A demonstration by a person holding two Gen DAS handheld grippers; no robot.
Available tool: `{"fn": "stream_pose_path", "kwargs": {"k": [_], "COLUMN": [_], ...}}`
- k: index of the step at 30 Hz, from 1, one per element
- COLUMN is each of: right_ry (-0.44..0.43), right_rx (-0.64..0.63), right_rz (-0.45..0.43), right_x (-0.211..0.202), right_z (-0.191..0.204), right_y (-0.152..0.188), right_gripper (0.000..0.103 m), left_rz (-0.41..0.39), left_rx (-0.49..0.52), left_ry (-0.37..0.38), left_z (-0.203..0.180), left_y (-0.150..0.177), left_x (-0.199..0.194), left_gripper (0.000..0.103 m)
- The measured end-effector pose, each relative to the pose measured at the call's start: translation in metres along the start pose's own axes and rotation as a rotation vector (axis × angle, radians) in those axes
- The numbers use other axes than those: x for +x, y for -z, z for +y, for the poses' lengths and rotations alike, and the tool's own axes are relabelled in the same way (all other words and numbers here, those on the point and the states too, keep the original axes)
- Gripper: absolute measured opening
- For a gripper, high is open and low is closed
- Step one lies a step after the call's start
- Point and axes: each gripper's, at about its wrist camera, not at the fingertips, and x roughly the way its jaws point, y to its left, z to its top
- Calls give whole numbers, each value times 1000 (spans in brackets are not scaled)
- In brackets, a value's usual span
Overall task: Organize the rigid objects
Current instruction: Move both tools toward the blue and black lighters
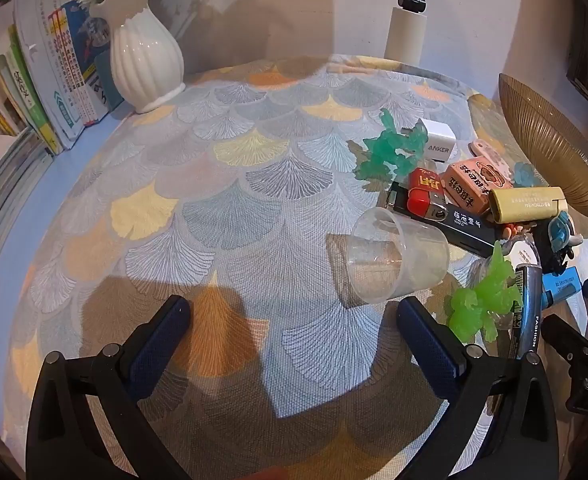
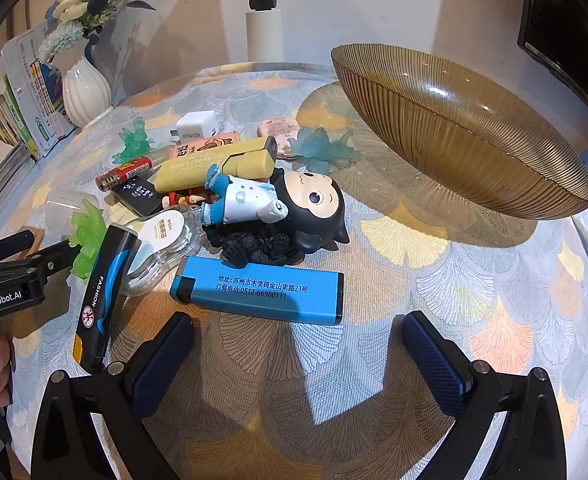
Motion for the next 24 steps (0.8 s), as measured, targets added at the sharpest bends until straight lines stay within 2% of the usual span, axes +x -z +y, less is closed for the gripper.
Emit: {"fn": "stream_pose_path", "kwargs": {"k": [8,12,17,21,23,24], "right_ry": [-4,-14,-10,-19,-43,-70], "right_rx": [1,-4,32,10,-5,13], "right_rz": [9,101,132,93,113,93], "right_x": [2,-3,-17,-29,-33,-40], "right_z": [1,3,1,0,-1,-4], "right_y": [2,7,23,45,44,42], "right_gripper": [103,103,103,103,103,103], "left_rz": [3,36,27,19,10,-1], "left_rx": [-12,-36,-37,6,36,50], "left_ry": [-2,-22,-36,35,91,136], "left_z": [0,-3,-7,-10,-14,-16], "left_y": [1,8,34,53,58,60], "left_x": [-1,-6,-27,-45,-53,-59], "left_gripper": [103,103,103,102,102,102]}}
